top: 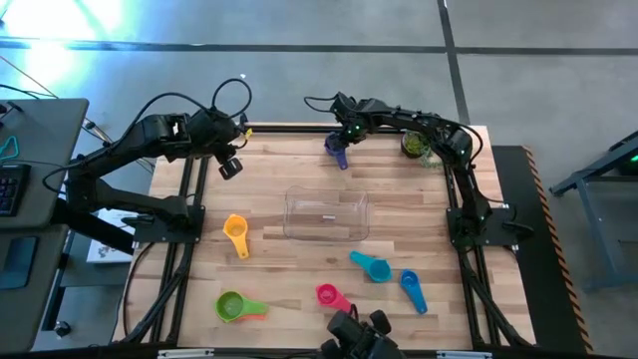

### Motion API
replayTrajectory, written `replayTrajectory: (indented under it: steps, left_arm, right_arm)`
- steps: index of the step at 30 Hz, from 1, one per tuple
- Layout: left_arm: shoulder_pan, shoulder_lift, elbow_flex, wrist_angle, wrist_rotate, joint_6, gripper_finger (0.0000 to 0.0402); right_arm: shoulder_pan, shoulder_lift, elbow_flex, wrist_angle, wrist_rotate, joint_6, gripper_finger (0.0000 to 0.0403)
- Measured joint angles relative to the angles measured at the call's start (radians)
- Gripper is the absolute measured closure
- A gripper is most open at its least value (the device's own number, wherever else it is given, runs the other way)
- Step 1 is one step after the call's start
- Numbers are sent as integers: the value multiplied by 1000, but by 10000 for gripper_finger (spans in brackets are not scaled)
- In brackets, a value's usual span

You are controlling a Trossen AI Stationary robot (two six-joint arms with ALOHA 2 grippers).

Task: Nest measuring cups in basket
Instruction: Stack the dark blue measuring cup on top of the green measuring cup

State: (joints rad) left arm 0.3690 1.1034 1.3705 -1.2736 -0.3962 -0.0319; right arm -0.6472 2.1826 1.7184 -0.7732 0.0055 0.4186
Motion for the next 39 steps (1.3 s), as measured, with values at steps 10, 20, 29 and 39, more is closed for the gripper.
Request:
replayTrajectory:
  steps: [10,20,29,39]
  left_arm:
    - [0,0,0,0,0,1,293]
    - [0,0,0,-2,0,0,293]
    - [0,0,0,-2,0,4,293]
    - [0,0,0,-3,1,51,293]
  right_arm:
    - [-1,0,0,9,-2,-1,346]
    - [-1,0,1,9,-2,-29,389]
    - [-1,0,1,10,6,-41,396]
    - [-1,-1,1,18,5,-61,401]
